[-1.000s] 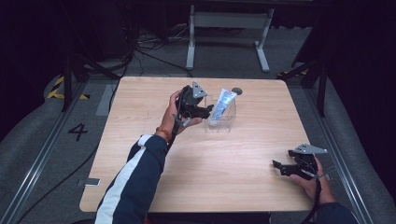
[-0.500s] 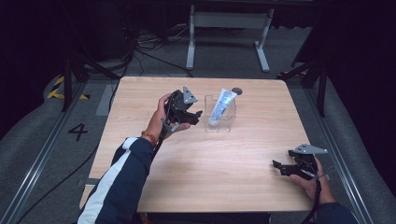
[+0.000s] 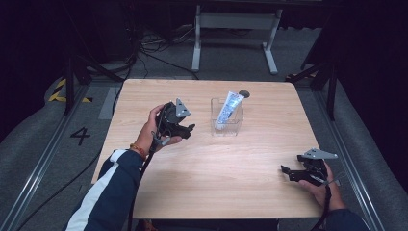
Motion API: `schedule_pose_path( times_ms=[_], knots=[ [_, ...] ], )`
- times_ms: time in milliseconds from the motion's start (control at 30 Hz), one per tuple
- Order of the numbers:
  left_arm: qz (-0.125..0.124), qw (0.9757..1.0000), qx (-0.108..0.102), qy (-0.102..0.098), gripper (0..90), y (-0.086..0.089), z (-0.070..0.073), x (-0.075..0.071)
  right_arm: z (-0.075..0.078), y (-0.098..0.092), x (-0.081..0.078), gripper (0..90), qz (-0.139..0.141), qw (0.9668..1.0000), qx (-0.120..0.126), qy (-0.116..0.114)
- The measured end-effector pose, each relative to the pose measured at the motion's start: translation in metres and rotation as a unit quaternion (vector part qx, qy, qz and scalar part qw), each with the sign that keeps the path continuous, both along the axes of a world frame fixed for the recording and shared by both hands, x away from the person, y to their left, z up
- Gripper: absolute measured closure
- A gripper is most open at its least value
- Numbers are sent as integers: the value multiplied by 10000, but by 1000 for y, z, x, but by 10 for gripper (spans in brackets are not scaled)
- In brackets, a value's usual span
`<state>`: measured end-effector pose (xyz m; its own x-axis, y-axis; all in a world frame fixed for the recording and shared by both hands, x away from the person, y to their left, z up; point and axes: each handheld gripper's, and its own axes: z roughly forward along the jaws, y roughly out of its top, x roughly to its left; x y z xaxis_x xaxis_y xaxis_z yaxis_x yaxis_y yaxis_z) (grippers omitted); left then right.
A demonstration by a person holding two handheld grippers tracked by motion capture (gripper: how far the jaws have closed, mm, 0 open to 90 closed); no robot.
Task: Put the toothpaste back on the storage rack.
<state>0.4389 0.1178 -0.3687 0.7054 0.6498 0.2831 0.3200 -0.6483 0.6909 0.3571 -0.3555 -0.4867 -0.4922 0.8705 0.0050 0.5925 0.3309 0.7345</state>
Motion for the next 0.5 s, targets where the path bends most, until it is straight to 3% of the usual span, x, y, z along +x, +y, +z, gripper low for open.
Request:
schedule_pose_path(
  times_ms=[333, 500],
  knots=[
    [10, 9999, 122, 80, 241, 27, -6, -16, 0, 0, 0, 145, -19, 10000, 14, 0],
    [59, 9998, 76, 169, 242, 40, -14, -24, 0, 0, -1, 145, -16, 10000, 18, 3]
  ],
)
